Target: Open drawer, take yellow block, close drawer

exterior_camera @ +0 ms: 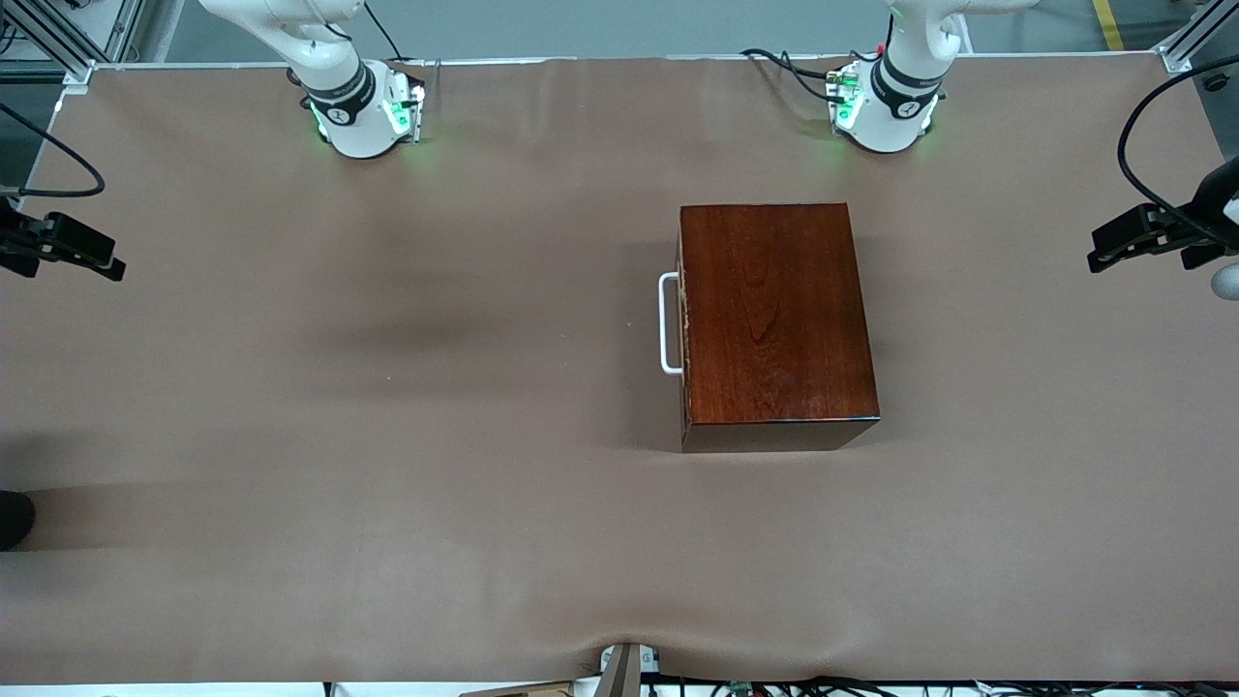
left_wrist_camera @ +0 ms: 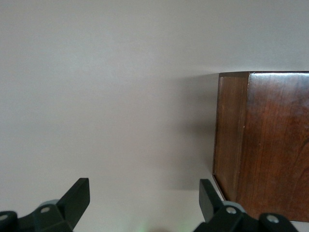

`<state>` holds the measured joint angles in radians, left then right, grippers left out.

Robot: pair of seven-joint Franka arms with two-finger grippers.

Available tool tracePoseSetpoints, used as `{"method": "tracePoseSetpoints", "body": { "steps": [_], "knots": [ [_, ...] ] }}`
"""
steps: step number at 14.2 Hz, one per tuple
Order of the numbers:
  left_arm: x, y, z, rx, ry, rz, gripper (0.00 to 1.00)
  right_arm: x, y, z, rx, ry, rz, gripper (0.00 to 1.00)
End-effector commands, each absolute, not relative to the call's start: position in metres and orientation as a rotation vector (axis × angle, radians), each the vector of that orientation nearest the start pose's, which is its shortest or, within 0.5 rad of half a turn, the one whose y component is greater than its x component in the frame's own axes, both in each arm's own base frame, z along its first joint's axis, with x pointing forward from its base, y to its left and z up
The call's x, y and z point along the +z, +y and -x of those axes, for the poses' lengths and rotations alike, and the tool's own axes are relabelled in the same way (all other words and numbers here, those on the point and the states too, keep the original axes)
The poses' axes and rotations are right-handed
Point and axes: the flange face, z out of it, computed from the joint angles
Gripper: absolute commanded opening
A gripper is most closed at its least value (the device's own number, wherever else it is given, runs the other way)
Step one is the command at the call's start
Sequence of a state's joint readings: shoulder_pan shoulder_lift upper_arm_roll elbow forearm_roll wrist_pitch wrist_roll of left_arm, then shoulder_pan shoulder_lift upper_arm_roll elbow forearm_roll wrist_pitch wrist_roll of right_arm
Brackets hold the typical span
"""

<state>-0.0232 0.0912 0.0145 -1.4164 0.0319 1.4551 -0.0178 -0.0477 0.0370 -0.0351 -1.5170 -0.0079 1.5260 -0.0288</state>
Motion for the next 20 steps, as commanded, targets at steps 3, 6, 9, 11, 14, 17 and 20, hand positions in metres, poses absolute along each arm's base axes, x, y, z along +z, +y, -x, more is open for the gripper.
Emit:
{"method": "tracePoseSetpoints", "body": {
  "steps": [3, 6, 9, 11, 14, 17, 20],
  "knots": [
    [0.638, -0.001, -0.573, 0.065, 0.010, 3.126, 1.00, 0.627, -0.048, -0.557, 0.047, 0.070, 3.147, 1.00],
    [0.638, -0.007, -0.573, 0.065, 0.012, 3.126, 1.00, 0.627, -0.048, -0.557, 0.047, 0.070, 3.147, 1.00],
    [0.638, -0.007, -0.573, 0.064, 0.010, 3.126, 1.00, 0.627, -0.048, -0.557, 0.047, 0.070, 3.147, 1.00],
    [0.639, -0.008, -0.573, 0.060, 0.017, 3.126, 1.00, 0.627, -0.048, -0.557, 0.047, 0.070, 3.147, 1.00],
    [0.639, -0.027, -0.572, 0.059, 0.056, 3.128, 1.00, 0.627, -0.048, -0.557, 0.047, 0.070, 3.147, 1.00],
    [0.636, -0.061, -0.571, 0.065, 0.024, 3.127, 1.00, 0.627, -0.048, -0.557, 0.047, 0.068, 3.147, 1.00],
    [0.627, -0.095, -0.572, 0.084, -0.003, 3.123, 1.00, 0.627, -0.048, -0.557, 0.047, 0.070, 3.147, 1.00]
  ]
}}
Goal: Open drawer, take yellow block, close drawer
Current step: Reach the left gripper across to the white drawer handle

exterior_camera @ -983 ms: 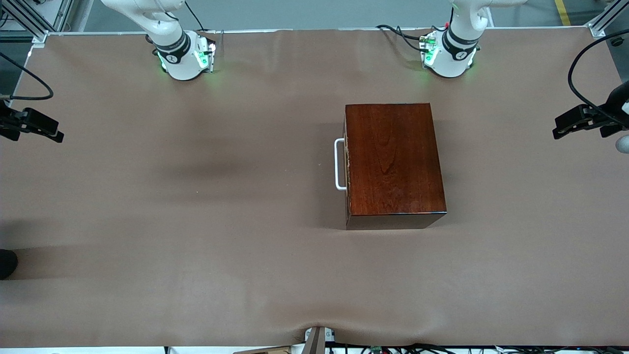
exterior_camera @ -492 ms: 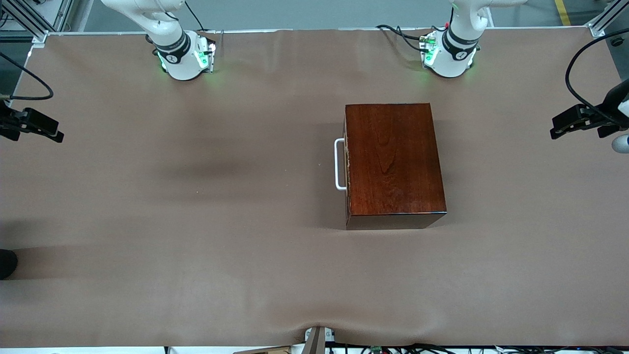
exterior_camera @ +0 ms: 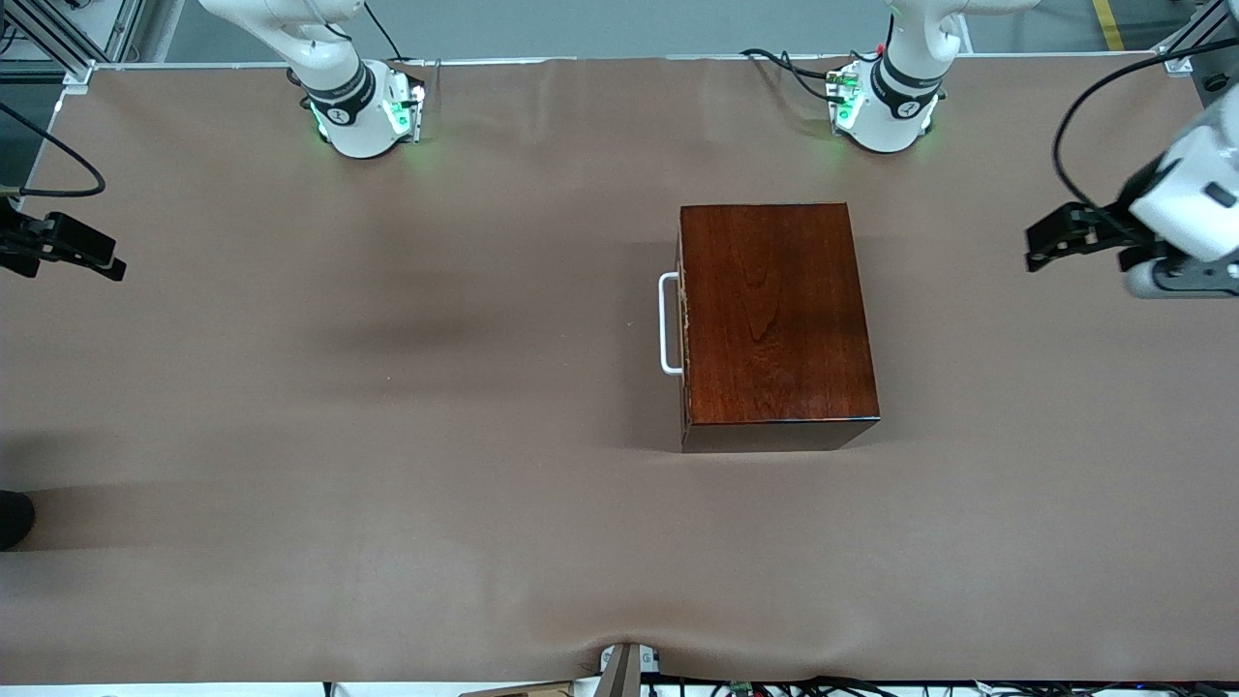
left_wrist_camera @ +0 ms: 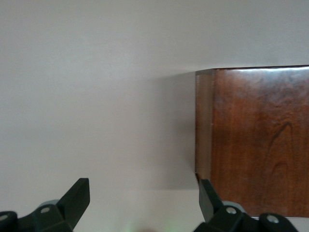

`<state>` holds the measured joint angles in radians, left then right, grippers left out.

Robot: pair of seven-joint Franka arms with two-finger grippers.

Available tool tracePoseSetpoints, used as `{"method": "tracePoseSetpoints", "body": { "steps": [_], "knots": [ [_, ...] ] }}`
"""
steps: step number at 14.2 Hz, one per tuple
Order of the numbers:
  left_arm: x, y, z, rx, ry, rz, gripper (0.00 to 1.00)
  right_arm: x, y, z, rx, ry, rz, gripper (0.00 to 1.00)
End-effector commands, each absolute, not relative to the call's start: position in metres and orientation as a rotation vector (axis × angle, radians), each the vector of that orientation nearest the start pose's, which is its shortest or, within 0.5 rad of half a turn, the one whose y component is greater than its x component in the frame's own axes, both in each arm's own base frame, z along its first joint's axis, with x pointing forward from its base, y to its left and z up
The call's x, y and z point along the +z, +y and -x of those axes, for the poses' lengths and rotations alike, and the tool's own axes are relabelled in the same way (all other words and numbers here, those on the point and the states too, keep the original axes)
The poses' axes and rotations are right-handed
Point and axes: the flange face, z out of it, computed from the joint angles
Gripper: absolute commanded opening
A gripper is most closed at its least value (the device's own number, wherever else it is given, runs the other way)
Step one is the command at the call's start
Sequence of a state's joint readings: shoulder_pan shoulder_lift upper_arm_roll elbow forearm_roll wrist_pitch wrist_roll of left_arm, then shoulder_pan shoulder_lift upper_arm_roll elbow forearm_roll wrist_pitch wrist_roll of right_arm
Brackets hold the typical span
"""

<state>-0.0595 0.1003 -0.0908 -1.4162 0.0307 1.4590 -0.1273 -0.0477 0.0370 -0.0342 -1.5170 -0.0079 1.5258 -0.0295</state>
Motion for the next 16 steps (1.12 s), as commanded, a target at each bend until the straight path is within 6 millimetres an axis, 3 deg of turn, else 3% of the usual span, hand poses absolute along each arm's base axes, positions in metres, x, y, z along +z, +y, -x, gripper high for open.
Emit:
{"method": "tracePoseSetpoints", "body": {
  "steps": [1, 5, 9, 11, 16],
  "knots": [
    [0.621, -0.113, -0.573, 0.091, -0.025, 3.124, 1.00, 0.627, -0.048, -0.557, 0.047, 0.070, 3.147, 1.00],
    [0.608, -0.183, -0.564, 0.098, -0.090, 3.115, 1.00, 0.627, -0.047, -0.557, 0.047, 0.068, 3.147, 1.00],
    [0.591, -0.234, -0.558, 0.094, -0.158, 3.112, 1.00, 0.627, -0.047, -0.557, 0.044, 0.068, 3.147, 1.00],
    [0.576, -0.279, -0.550, 0.092, -0.142, 3.113, 1.00, 0.627, -0.046, -0.557, 0.047, 0.066, 3.147, 1.00],
    [0.548, -0.367, -0.526, 0.034, -0.127, 3.138, 1.00, 0.627, -0.047, -0.557, 0.047, 0.068, 3.147, 1.00]
  ]
}}
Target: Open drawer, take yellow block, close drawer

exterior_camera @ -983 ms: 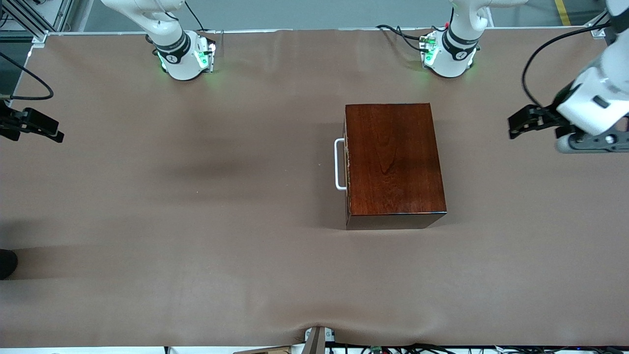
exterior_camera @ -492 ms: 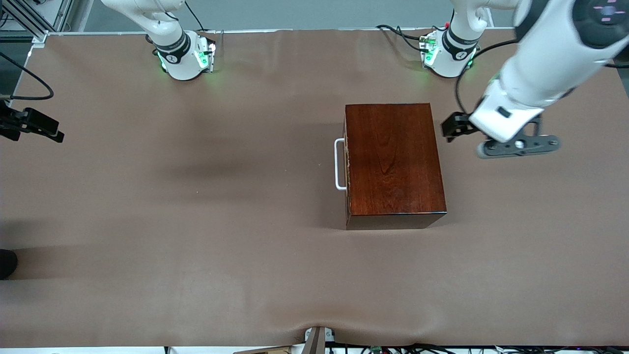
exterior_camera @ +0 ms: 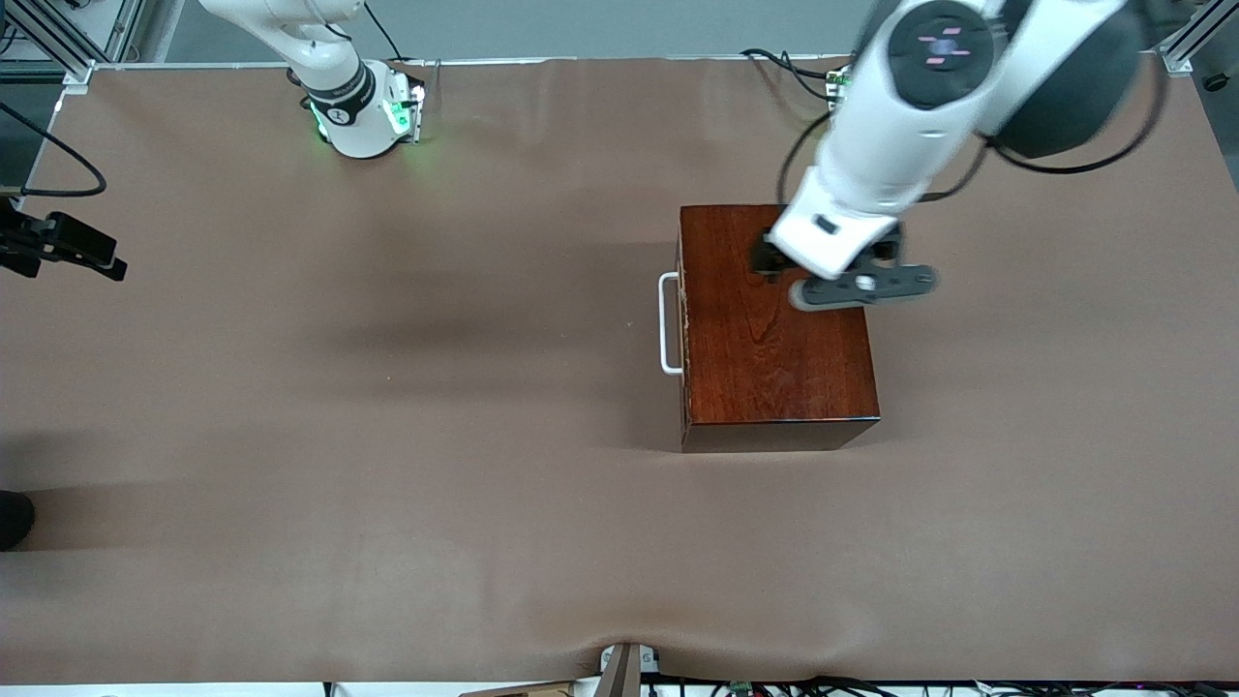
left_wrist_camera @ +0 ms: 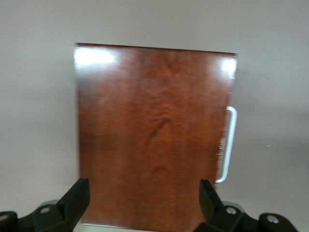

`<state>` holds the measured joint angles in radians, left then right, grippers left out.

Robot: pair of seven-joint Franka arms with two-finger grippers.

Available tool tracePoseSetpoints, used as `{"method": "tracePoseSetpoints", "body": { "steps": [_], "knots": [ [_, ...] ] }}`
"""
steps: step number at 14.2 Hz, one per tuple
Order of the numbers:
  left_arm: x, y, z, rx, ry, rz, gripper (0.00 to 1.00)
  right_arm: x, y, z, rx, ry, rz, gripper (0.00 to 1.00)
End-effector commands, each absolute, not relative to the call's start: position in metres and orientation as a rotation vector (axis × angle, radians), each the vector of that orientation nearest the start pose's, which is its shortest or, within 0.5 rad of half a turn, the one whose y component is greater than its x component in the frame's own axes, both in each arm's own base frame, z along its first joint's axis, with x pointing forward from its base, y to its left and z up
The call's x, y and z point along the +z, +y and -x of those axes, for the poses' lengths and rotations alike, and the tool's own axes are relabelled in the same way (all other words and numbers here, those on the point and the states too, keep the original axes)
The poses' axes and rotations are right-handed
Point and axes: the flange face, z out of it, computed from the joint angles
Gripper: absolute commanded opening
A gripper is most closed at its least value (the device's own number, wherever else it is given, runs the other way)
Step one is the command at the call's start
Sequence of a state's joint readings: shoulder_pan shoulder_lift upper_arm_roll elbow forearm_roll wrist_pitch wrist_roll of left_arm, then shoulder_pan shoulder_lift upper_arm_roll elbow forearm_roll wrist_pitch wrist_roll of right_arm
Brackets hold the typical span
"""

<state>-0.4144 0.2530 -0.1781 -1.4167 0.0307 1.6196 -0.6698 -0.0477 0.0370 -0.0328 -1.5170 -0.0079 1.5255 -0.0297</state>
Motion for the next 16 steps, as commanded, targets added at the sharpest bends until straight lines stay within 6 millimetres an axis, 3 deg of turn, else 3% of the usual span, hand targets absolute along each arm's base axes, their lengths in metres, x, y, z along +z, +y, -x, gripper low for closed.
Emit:
{"method": "tracePoseSetpoints", "body": {
  "steps": [1, 4, 7, 9, 11, 13, 16],
  "knots": [
    [0.544, -0.390, -0.520, 0.010, -0.110, 3.154, 1.00, 0.627, -0.046, -0.557, 0.047, 0.066, 3.147, 1.00],
    [0.506, -0.457, -0.506, -0.046, -0.061, 3.170, 1.00, 0.627, -0.046, -0.557, 0.044, 0.066, 3.147, 1.00],
    [0.462, -0.505, -0.485, -0.167, 0.058, 3.077, 1.00, 0.627, -0.046, -0.557, 0.044, 0.066, 3.147, 1.00],
    [0.433, -0.522, -0.481, -0.203, 0.118, 3.039, 1.00, 0.627, -0.046, -0.557, 0.047, 0.066, 3.147, 1.00],
    [0.407, -0.538, -0.482, -0.214, 0.007, 3.038, 1.00, 0.627, -0.046, -0.557, 0.047, 0.066, 3.147, 1.00],
    [0.384, -0.548, -0.482, -0.256, 0.016, 2.989, 1.00, 0.626, -0.046, -0.557, 0.049, 0.066, 3.147, 1.00],
    [0.370, -0.554, -0.485, -0.267, 0.023, 3.003, 1.00, 0.626, -0.047, -0.557, 0.049, 0.068, 3.147, 1.00]
  ]
}}
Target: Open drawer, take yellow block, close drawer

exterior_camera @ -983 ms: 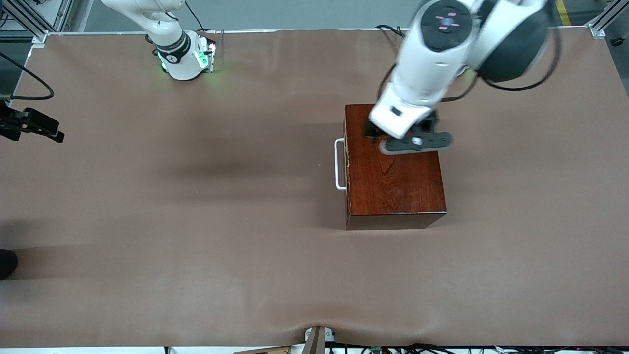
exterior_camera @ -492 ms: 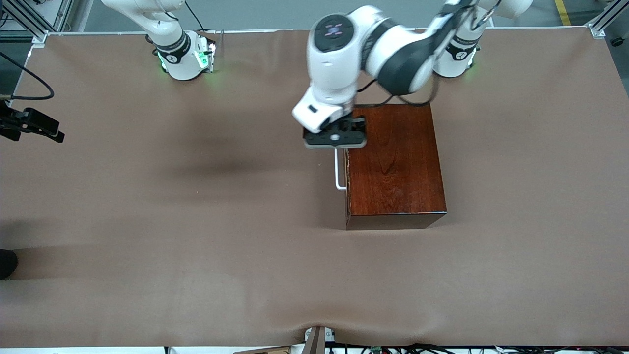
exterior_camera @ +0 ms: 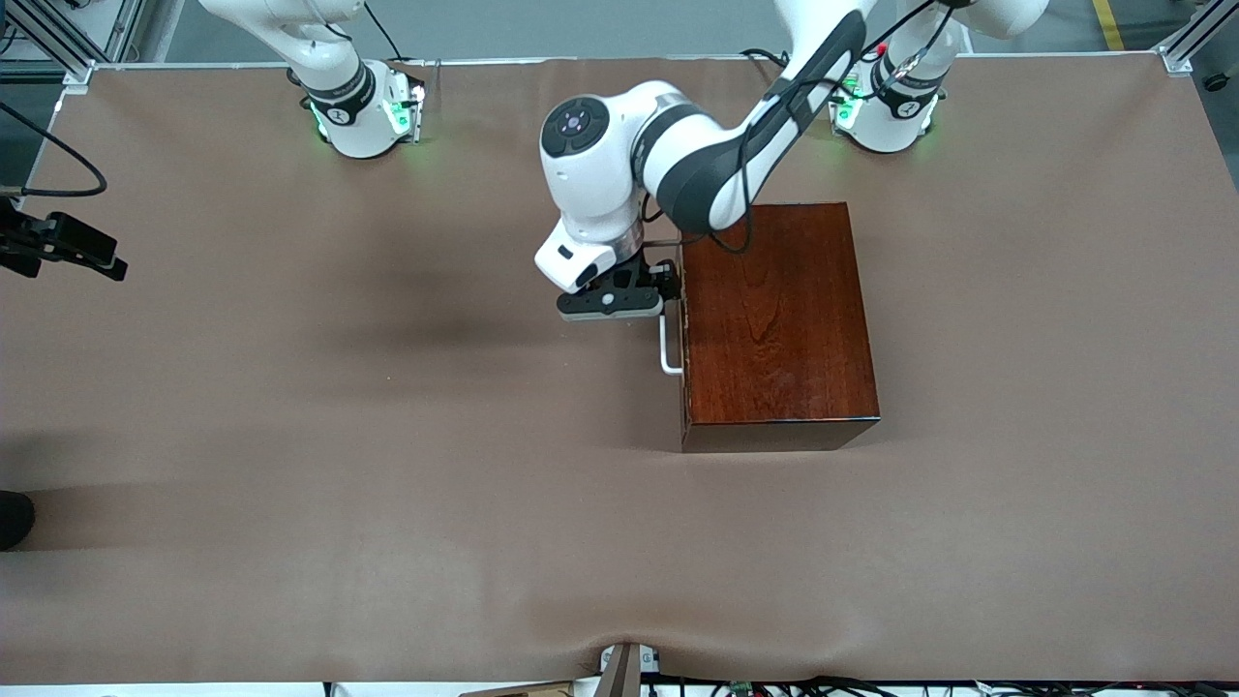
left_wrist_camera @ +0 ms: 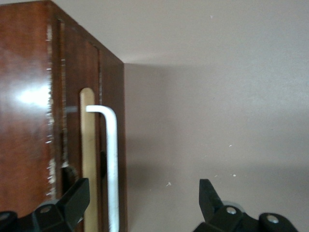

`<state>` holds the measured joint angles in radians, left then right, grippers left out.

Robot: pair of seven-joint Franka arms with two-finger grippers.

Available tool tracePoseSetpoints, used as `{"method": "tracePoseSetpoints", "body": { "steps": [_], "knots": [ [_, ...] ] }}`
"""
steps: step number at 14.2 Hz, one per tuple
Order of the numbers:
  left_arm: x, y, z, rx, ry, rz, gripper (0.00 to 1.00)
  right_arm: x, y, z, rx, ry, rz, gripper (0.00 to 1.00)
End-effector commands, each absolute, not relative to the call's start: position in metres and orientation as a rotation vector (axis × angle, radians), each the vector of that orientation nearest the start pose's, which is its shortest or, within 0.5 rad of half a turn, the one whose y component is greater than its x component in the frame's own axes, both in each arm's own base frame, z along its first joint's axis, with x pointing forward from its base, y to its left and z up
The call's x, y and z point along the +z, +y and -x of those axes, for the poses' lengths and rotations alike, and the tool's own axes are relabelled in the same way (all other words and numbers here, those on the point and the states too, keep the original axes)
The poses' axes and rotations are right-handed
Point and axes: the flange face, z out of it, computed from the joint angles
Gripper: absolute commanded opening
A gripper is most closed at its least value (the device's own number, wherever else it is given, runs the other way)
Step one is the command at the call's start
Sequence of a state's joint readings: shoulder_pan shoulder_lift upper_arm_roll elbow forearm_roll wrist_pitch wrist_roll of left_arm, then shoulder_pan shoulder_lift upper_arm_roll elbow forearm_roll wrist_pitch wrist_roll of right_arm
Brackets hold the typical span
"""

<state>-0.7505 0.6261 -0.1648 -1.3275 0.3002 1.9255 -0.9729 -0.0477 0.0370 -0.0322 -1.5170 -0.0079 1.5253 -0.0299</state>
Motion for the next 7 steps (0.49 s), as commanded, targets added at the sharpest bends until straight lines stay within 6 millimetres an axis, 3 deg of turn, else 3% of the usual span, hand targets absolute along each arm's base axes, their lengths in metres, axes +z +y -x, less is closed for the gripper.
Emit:
{"method": "tracePoseSetpoints", "body": {
  "steps": [1, 3, 7],
  "knots": [
    [0.361, -0.555, -0.484, -0.253, 0.024, 2.994, 1.00, 0.627, -0.046, -0.557, 0.047, 0.066, 3.147, 1.00],
    [0.345, -0.557, -0.480, -0.229, 0.019, 2.972, 1.00, 0.626, -0.046, -0.558, 0.047, 0.066, 3.147, 1.00],
    [0.338, -0.553, -0.480, -0.203, -0.013, 2.949, 1.00, 0.627, -0.046, -0.557, 0.047, 0.066, 3.147, 1.00]
  ]
}}
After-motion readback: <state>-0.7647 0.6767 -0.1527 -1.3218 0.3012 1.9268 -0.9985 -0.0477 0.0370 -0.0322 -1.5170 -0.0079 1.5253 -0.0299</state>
